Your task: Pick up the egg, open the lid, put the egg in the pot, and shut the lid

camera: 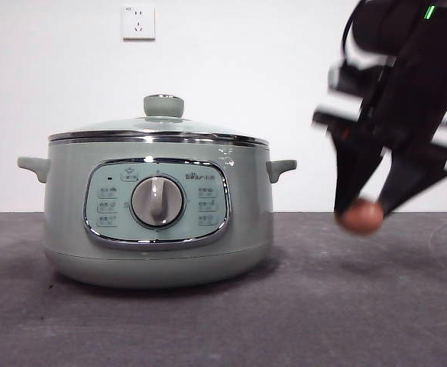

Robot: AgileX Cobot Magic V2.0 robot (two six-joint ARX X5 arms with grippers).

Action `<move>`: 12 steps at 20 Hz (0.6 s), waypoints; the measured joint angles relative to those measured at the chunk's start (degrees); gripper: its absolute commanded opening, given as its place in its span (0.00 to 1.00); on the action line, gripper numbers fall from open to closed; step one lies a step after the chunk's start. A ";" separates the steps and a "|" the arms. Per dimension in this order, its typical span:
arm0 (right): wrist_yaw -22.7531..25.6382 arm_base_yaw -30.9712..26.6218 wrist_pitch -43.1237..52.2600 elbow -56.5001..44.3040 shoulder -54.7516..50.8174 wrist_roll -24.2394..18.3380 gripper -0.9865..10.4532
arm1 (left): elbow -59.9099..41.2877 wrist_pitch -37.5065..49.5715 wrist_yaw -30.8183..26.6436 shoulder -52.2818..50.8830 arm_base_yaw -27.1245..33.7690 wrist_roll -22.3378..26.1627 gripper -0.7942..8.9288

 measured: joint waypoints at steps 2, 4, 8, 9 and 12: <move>0.00 0.00 -3.52 0.00 -5.79 -1.49 0.07 | 2.01 1.84 -0.02 3.85 -0.26 -0.35 0.70; 0.00 0.00 -5.97 0.00 -11.76 -2.54 0.07 | 5.07 4.50 -0.28 7.93 -1.81 -0.35 0.70; -0.02 0.00 -7.87 0.00 -24.59 -3.39 0.07 | 13.11 8.41 -5.84 18.49 -7.98 -0.35 0.70; -0.02 0.00 -8.52 0.00 -27.17 -3.39 0.07 | 14.97 9.33 -8.15 21.59 -10.12 -0.35 0.70; -0.07 0.00 -10.69 0.00 -32.83 -3.39 0.07 | 20.22 11.56 -15.54 30.16 -16.79 -0.31 0.70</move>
